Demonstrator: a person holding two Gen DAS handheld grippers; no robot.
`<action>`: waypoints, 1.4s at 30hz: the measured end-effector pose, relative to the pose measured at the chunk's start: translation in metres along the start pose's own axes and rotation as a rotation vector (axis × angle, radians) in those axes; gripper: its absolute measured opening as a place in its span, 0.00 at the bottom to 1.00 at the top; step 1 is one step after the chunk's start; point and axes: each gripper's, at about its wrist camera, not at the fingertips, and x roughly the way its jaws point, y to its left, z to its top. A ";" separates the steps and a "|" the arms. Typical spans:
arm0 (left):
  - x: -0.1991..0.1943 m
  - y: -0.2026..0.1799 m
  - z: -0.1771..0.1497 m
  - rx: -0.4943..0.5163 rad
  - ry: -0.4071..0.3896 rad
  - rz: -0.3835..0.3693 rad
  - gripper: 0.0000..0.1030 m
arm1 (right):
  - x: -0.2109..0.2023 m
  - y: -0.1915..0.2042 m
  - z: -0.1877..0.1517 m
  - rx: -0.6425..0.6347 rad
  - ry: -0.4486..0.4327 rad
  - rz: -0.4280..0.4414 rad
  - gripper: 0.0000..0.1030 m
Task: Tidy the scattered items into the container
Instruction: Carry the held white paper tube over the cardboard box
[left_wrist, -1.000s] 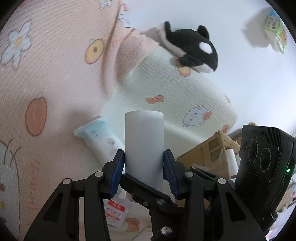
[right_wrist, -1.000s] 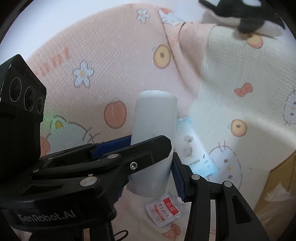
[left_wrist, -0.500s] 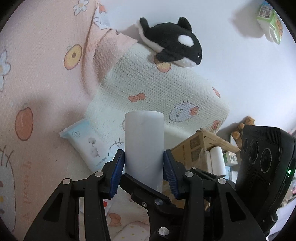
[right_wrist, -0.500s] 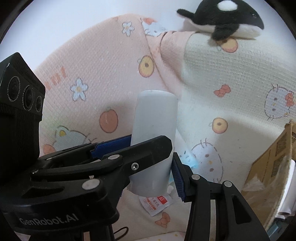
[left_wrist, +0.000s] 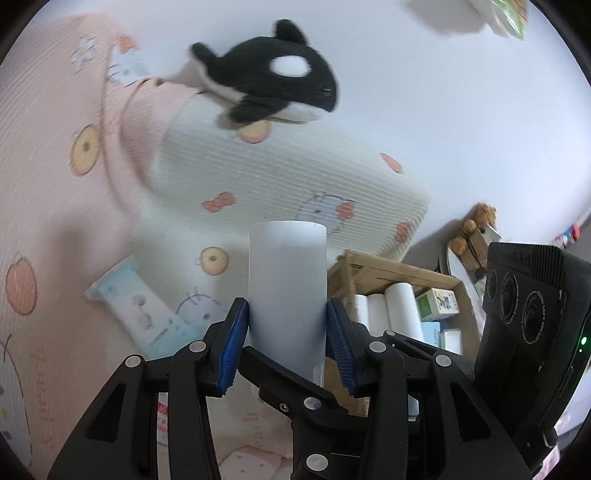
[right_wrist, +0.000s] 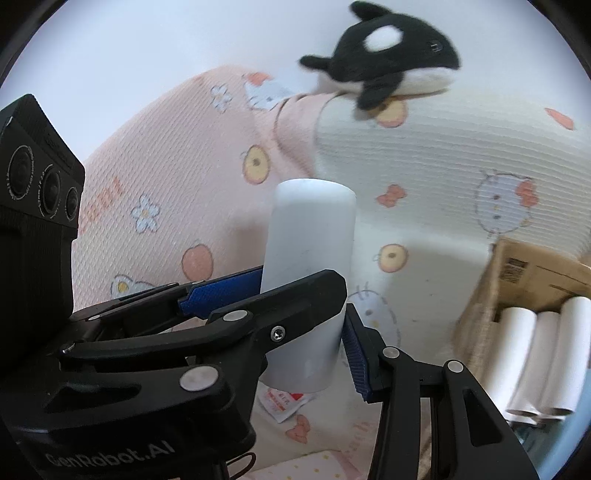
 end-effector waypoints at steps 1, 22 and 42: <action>0.000 -0.005 0.000 0.009 -0.002 -0.005 0.46 | -0.004 -0.003 0.001 0.004 -0.007 -0.003 0.42; 0.035 -0.071 -0.022 0.176 0.065 -0.049 0.46 | -0.036 -0.055 -0.025 0.084 -0.005 -0.108 0.44; 0.075 -0.134 -0.004 0.273 0.116 -0.158 0.46 | -0.076 -0.118 -0.009 0.153 -0.024 -0.186 0.44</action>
